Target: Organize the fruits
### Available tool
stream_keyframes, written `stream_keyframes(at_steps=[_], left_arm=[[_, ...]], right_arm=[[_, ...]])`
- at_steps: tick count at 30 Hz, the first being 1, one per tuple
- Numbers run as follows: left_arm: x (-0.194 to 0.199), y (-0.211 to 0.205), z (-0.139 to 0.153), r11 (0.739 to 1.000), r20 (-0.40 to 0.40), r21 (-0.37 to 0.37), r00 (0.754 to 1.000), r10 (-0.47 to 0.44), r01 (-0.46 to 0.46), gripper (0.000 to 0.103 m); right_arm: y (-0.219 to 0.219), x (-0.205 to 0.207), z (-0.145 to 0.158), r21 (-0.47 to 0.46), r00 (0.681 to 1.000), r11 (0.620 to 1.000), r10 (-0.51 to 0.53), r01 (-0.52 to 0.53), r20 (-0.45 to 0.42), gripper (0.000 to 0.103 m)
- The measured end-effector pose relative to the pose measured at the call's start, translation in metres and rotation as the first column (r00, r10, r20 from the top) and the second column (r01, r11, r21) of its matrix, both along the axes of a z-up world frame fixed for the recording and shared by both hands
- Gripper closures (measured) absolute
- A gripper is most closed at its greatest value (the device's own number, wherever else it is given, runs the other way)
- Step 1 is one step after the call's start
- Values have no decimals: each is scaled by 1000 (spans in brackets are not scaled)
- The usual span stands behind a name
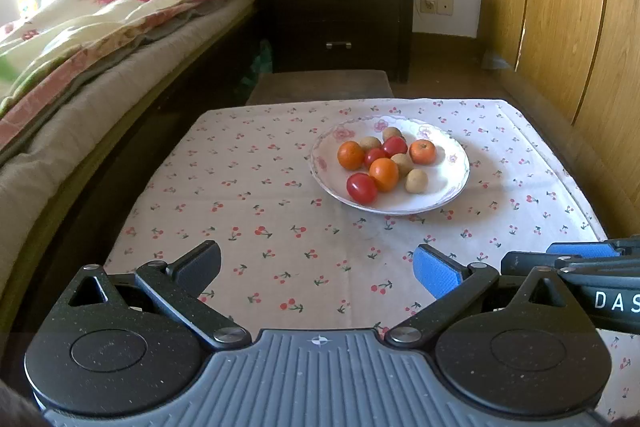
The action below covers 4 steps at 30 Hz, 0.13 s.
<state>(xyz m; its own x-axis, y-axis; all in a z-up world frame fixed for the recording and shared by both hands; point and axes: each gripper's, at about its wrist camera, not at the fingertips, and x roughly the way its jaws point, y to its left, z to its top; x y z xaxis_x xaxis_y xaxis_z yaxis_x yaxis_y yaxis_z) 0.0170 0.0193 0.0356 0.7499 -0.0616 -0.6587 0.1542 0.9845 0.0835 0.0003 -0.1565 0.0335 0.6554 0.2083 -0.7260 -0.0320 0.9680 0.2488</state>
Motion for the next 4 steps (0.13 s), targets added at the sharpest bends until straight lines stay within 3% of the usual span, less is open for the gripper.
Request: stream_keyframes(at_steps=[4], left_arm=[[0,0,0,1000,0,4,1000,1,-1,0]], right_arm=[[0,0,0,0,1000,1000,0,0,-2,60]])
